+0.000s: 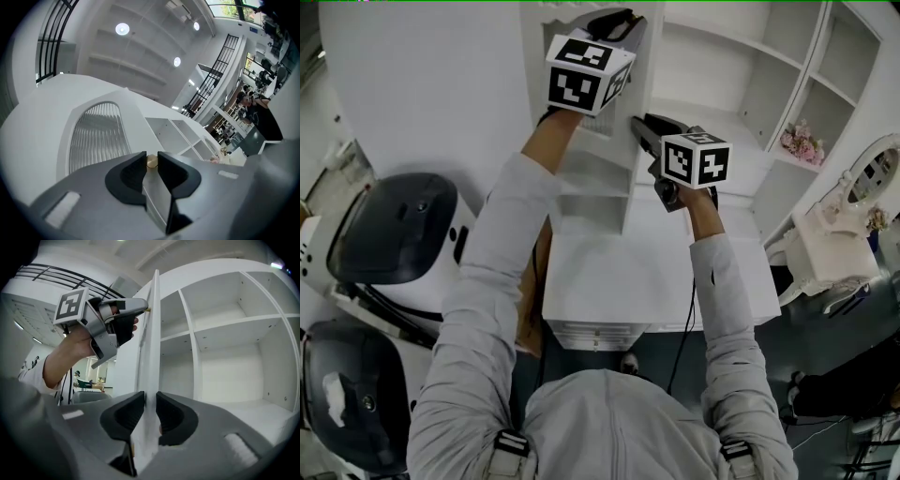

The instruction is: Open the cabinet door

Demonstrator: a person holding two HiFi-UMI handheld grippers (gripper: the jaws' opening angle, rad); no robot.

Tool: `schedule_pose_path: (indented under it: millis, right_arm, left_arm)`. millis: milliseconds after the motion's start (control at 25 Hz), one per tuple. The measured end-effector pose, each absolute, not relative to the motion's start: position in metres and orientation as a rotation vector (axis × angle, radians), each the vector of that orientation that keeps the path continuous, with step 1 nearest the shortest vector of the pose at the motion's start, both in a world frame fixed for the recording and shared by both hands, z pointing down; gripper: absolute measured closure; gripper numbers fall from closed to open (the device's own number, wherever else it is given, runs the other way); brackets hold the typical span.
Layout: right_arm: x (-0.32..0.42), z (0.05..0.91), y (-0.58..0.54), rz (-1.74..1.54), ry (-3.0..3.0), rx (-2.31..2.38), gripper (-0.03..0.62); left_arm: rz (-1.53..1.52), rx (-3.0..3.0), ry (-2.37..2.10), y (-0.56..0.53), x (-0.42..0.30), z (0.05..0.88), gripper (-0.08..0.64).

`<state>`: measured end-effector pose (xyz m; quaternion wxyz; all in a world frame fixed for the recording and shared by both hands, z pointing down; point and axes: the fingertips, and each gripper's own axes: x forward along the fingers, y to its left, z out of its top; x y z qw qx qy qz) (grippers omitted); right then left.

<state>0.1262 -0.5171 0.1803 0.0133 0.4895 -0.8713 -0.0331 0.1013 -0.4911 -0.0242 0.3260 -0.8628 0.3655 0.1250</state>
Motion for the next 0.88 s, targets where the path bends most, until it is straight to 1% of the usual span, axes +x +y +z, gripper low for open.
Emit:
schedule_pose_path:
  millis: [200, 480, 880]
  right_arm:
    - [0.104, 0.181, -0.492, -0.116, -2.705, 1.517, 0.512]
    - [0.064, 0.18, -0.464, -0.065, -2.775, 1.512, 0.523]
    - [-0.021, 0.183, -0.43, -0.146, -2.774, 1.467, 0.503]
  left_arm:
    - [0.359, -2.286, 0.922, -0.471, 0.079, -0.023, 0.466]
    - [0.315, -2.275, 0.919, -0.446, 0.042, -0.021, 0.46]
    - [0.353, -2.293, 0.971, -0.421, -0.042, -0.018, 0.44]
